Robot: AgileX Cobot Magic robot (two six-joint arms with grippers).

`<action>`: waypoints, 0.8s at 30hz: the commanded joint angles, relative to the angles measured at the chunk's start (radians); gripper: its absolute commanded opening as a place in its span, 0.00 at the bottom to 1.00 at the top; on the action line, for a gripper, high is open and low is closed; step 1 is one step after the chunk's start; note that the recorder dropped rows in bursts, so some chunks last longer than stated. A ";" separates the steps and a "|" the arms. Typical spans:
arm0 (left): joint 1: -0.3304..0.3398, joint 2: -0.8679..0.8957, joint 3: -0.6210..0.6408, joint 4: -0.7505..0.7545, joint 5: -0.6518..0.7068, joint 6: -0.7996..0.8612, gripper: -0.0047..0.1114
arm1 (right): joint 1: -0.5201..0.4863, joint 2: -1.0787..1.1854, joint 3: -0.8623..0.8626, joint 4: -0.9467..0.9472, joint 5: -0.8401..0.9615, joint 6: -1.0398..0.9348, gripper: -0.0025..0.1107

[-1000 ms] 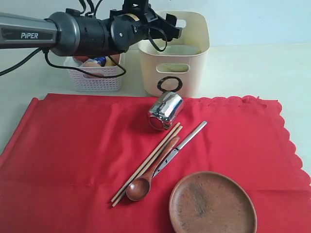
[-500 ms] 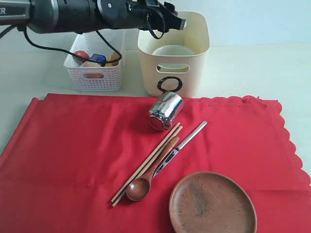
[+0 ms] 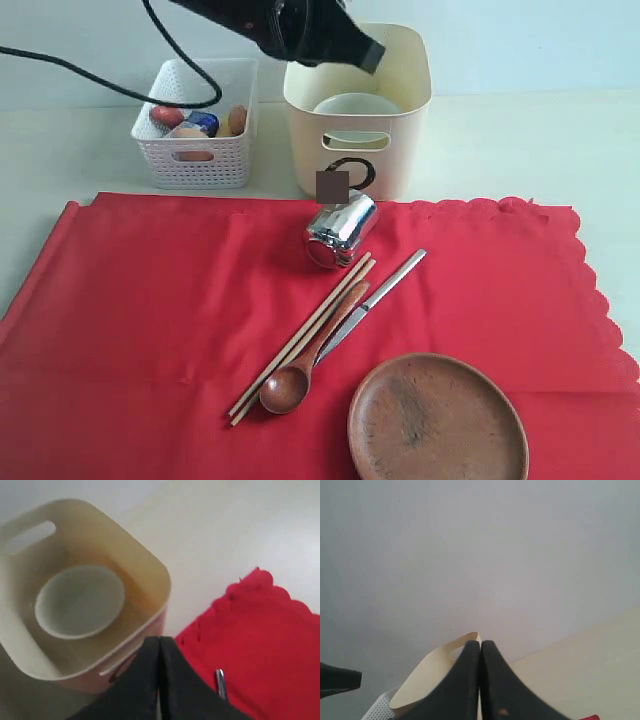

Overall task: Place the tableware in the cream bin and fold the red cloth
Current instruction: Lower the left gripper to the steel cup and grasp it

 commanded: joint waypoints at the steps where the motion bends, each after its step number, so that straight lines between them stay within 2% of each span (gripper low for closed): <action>1: -0.064 -0.033 0.126 -0.024 0.016 0.044 0.04 | -0.003 -0.002 0.003 -0.009 -0.003 -0.003 0.02; 4: -0.129 -0.031 0.211 -0.045 0.013 0.057 0.04 | -0.003 -0.002 0.003 -0.009 -0.003 -0.003 0.02; 8: -0.168 -0.029 0.265 -0.043 -0.033 0.057 0.04 | -0.003 -0.002 0.003 -0.009 -0.003 -0.003 0.02; 16: -0.168 0.074 0.276 -0.033 -0.015 0.005 0.04 | -0.003 -0.002 0.003 -0.009 -0.003 -0.003 0.02; 20: -0.162 0.109 0.276 -0.013 -0.048 0.002 0.05 | -0.003 -0.002 0.003 -0.009 -0.003 -0.003 0.02; 24: -0.145 0.108 0.271 -0.013 -0.123 0.002 0.17 | -0.003 -0.002 0.003 -0.009 -0.003 -0.003 0.02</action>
